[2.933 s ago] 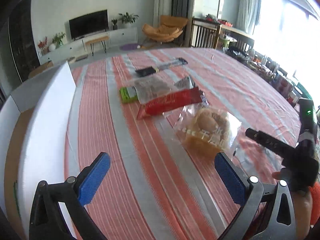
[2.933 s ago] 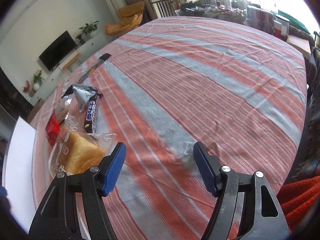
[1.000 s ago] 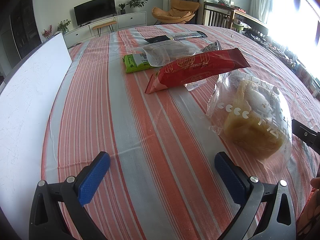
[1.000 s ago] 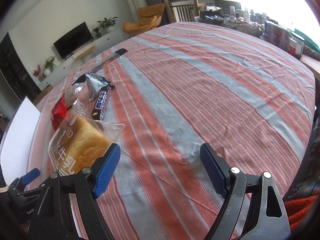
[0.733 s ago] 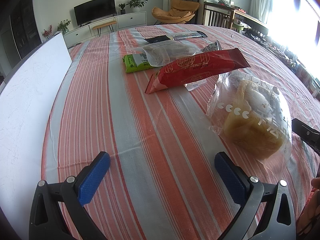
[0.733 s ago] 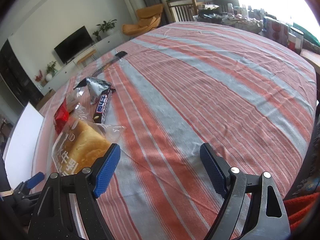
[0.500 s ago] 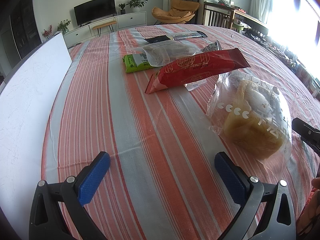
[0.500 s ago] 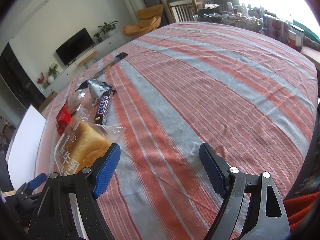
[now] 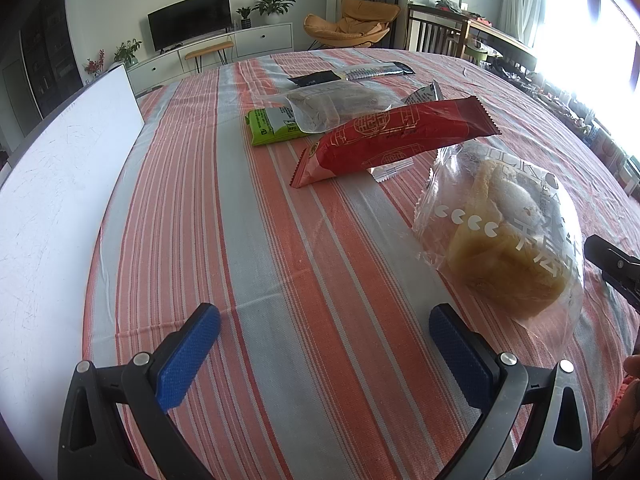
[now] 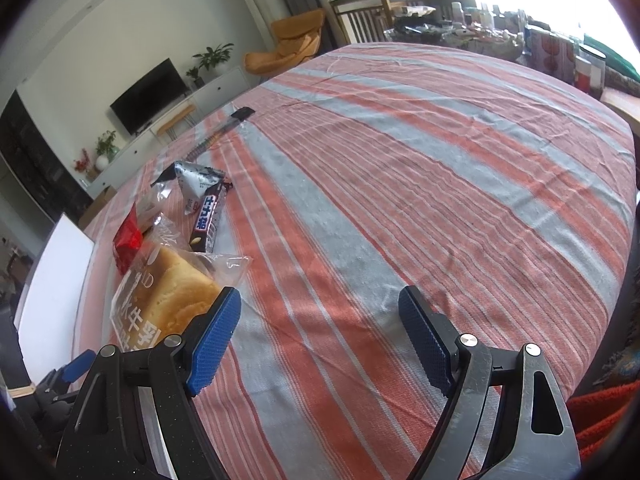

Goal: Organize snacks
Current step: 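Move both tools back over the remaining snacks on the bed, then grasp the red wafer bar with the left tool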

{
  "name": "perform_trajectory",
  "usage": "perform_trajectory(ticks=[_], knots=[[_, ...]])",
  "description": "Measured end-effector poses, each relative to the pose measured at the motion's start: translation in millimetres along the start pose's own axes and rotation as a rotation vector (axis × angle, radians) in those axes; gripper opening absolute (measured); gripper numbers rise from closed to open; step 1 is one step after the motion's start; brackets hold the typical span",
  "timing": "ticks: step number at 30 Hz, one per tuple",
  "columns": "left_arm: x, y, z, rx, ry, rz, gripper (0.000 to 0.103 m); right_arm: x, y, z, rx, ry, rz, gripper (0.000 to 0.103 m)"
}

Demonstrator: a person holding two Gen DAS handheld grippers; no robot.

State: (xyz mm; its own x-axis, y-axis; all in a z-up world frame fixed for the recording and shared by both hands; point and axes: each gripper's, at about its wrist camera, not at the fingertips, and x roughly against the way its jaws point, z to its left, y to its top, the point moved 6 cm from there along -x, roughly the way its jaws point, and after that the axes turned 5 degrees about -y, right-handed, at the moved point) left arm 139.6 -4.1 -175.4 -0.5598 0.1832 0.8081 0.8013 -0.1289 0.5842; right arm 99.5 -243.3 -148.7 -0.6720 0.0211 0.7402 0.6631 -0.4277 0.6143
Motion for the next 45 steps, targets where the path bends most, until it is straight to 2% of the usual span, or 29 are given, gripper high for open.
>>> perform_trajectory(ticks=[10,16,19,21,23,27,29,31,33,35,37,39,42,45], knots=[[0,0,0,0.0,0.0,0.0,0.103,1,-6,5,0.055,-0.026,-0.02,0.084],[1,0,0,-0.004,-0.007,0.001,0.103,3,-4,0,0.02,0.016,-0.022,0.084],[2,-1,0,-0.035,-0.038,0.028,0.103,4,-3,-4,-0.007,0.042,-0.023,0.084],[8,-3,6,0.01,-0.07,0.051,0.103,4,-2,-5,-0.017,0.055,-0.024,0.084],[18,0,10,0.073,-0.134,0.039,0.102,4,-3,-6,-0.025,0.064,-0.026,0.084],[36,32,13,0.163,-0.195,-0.004,0.102,4,-2,-6,-0.03,0.058,-0.028,0.084],[40,55,8,0.217,-0.249,-0.019,0.102,3,-2,-4,-0.026,0.046,-0.028,0.084],[39,85,-2,0.248,-0.261,-0.035,0.102,3,-2,-3,-0.024,0.038,-0.026,0.084],[31,116,-17,0.223,-0.234,-0.051,0.102,3,-2,-3,-0.028,0.037,-0.025,0.084],[7,136,-33,0.145,-0.161,0.007,0.102,3,-1,-4,-0.041,0.044,-0.021,0.084],[-19,141,-35,0.097,-0.055,0.065,0.1,3,0,-7,-0.058,0.06,-0.016,0.084],[-31,130,-22,0.13,0.01,0.113,0.09,4,1,-10,-0.072,0.081,-0.013,0.084],[-15,92,8,0.215,-0.037,0.13,0.09,4,1,-12,-0.081,0.107,-0.016,0.084],[8,49,36,0.208,-0.018,0.153,0.09,4,2,-12,-0.096,0.111,-0.02,0.084]])
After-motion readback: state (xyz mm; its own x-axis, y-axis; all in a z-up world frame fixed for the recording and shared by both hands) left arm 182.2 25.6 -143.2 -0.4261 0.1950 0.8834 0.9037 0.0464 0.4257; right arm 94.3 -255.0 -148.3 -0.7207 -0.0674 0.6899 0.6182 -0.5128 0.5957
